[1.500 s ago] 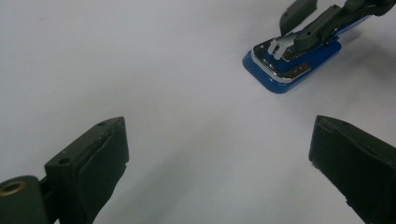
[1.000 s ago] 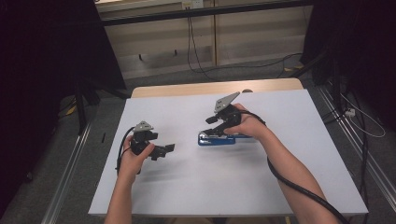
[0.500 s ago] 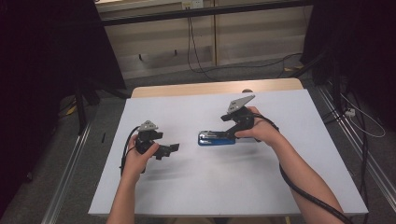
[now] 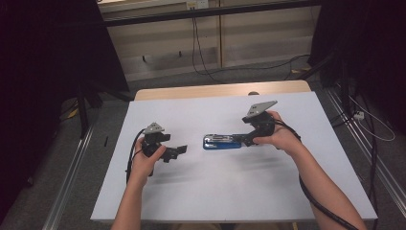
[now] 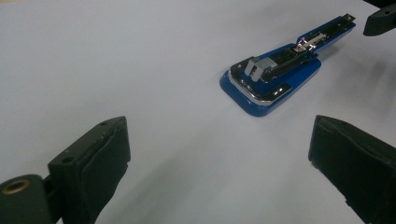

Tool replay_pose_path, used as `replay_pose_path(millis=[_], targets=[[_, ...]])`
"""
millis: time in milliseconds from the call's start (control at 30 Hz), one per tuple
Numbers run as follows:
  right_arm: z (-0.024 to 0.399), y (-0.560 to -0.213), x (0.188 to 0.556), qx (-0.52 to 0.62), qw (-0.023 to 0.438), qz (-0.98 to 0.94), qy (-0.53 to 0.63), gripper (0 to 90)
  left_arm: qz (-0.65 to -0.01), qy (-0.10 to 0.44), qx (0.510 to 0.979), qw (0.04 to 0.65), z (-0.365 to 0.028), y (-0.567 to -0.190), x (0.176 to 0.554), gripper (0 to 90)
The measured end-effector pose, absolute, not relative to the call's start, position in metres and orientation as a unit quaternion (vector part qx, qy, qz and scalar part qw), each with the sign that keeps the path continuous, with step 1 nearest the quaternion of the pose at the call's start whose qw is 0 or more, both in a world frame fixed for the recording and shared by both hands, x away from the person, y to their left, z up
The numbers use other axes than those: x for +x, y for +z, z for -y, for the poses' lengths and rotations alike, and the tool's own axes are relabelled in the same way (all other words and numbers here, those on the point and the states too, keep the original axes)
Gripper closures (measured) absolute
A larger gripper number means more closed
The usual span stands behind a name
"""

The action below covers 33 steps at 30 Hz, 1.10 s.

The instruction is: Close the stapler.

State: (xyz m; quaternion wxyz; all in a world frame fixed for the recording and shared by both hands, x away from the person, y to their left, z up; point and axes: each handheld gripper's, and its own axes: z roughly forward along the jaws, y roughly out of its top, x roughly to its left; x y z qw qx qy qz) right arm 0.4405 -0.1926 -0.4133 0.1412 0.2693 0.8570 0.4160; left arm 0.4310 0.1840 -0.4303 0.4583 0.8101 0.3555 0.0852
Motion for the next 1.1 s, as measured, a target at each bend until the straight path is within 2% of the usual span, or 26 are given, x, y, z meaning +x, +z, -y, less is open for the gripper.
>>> replay_pose_path(millis=[467,600,667,800,867,900,1100], targets=[[0.22,-0.417,0.405,0.333,0.18,-0.822,0.425,14.7,-0.329,0.092,0.803,0.488,-0.17,-0.433,0.431,5.9],[0.229,-0.42,0.394,0.351,0.192,-0.813,0.424,17.6,-0.325,0.1,0.803,0.49,-0.165,-0.435,0.431,15.0],[0.232,-0.422,0.39,0.354,0.199,-0.811,0.421,23.0,-0.322,0.101,0.802,0.493,-0.162,-0.435,0.43,17.8],[0.239,-0.423,0.386,0.371,0.207,-0.807,0.41,34.1,-0.32,0.116,0.802,0.491,-0.156,-0.437,0.43,31.0],[0.243,-0.424,0.383,0.371,0.207,-0.805,0.414,40.9,-0.316,0.118,0.803,0.492,-0.153,-0.438,0.43,42.4],[0.245,-0.425,0.382,0.375,0.213,-0.804,0.409,44.1,-0.318,0.119,0.803,0.489,-0.151,-0.439,0.43,44.5],[0.255,-0.432,0.377,0.39,0.221,-0.806,0.386,70.8,-0.316,0.114,0.806,0.487,-0.145,-0.444,0.431,62.2]])
